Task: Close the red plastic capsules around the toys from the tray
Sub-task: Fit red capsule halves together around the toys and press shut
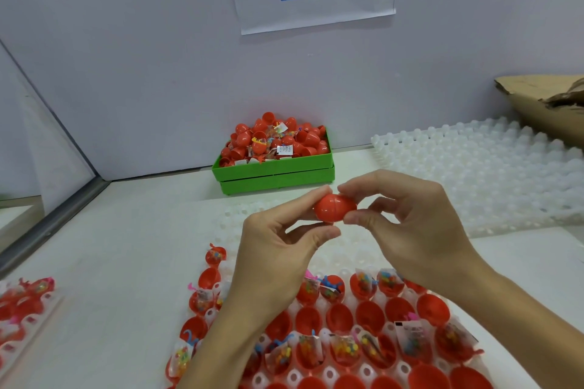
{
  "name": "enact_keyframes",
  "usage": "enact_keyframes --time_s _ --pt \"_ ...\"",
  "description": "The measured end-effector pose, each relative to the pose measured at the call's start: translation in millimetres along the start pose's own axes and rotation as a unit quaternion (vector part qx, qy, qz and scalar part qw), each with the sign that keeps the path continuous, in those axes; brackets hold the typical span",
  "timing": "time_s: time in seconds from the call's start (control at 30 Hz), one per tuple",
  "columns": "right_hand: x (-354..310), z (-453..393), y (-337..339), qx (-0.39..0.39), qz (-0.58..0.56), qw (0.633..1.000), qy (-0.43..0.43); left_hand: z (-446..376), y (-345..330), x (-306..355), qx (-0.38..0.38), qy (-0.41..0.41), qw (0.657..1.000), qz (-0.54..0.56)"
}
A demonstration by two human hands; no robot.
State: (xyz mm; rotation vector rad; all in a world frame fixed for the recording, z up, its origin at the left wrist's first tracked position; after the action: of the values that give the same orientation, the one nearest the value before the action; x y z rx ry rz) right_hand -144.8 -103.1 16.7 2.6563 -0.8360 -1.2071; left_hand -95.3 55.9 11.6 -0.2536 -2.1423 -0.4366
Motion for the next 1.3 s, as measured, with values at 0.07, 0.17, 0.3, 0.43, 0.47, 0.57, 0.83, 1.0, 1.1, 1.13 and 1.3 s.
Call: enact_keyframes --time_s 0.07,0.17,0.3,0.43,0.47,0.57,0.83,1.0,1.1,1.13,1.3 --pt "-0.3 0.3 -1.1 -0.009 -0.017 1.000 -0.011 0.1 1.2 -0.5 0.016 -0.008 0.999 -0.035" --pt "2.9 1.7 -5.5 -0.024 -0.102 0.993 -0.050 -0.6 2.6 -1.5 0.031 -0.005 0.998 -0.059" --pt "4.4 2.1 -6.3 -0.009 -0.116 0.991 -0.062 -0.2 3.6 -2.0 0.027 -0.005 0.998 -0.056" --pt "1.4 1.7 -5.0 0.001 -0.120 0.991 -0.066 -0.9 4.7 -2.3 0.021 -0.002 0.999 -0.047" --pt "0.9 1.5 -4.6 0.004 -0.122 0.990 -0.069 -1.1 5.2 -2.4 0.021 -0.003 0.999 -0.045" --pt "0.4 0.9 -4.6 0.007 -0.124 0.989 -0.074 -1.3 5.2 -1.5 0.015 -0.006 0.999 -0.046" --pt "-3.3 0.8 -4.1 0.004 -0.132 0.989 -0.065 -0.7 4.6 -3.8 0.027 0.000 0.999 -0.045" --pt "-3.7 0.5 -4.0 0.002 -0.123 0.991 -0.062 -1.0 5.7 -2.3 0.029 -0.006 0.998 -0.064" --pt "-3.6 0.5 -4.0 0.003 -0.127 0.990 -0.064 -1.0 5.7 0.5 0.030 -0.005 0.997 -0.077" --pt "-3.4 0.6 -4.1 0.003 -0.128 0.990 -0.065 -0.8 5.3 1.2 0.028 -0.004 0.997 -0.078" --pt "-0.3 1.1 -7.2 0.013 -0.152 0.984 -0.095 0.5 4.3 1.6 0.031 0.001 0.997 -0.073"
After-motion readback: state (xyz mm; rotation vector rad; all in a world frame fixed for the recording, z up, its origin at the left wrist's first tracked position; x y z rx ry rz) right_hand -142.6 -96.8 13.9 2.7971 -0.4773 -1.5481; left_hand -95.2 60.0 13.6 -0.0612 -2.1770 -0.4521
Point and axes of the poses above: each hand's wrist, its own z-axis away from the middle knuckle, its own y-axis out of the back of the hand, x = y × z, the point moved 4 cm from there along -z, towards the middle knuckle, and after that the axes turned 1 degree about y, right-handed, at the moved point
